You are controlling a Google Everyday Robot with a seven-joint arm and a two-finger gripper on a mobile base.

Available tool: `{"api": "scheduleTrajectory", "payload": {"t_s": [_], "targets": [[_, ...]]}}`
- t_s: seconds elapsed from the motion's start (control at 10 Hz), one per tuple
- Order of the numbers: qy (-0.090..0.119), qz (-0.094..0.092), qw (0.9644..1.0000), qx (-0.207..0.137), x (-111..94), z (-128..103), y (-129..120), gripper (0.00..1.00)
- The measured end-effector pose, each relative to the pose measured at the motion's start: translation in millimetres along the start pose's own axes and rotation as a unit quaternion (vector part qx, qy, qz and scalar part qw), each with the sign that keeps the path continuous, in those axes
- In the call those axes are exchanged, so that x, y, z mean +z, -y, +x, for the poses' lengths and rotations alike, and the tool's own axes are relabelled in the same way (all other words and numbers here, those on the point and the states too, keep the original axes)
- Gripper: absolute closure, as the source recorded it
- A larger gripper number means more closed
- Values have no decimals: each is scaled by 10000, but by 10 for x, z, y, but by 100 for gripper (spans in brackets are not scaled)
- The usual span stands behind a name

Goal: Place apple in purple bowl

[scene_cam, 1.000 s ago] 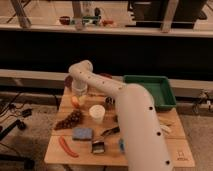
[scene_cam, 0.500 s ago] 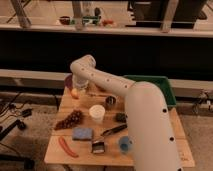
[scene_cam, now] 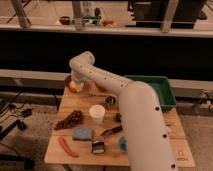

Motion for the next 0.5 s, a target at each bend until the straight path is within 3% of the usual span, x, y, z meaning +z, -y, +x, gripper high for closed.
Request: {"api": "scheduleTrajectory", "payload": {"t_s": [0.5], "targets": [[-125,331,9988,-352,-30,-64,433,90]]}}
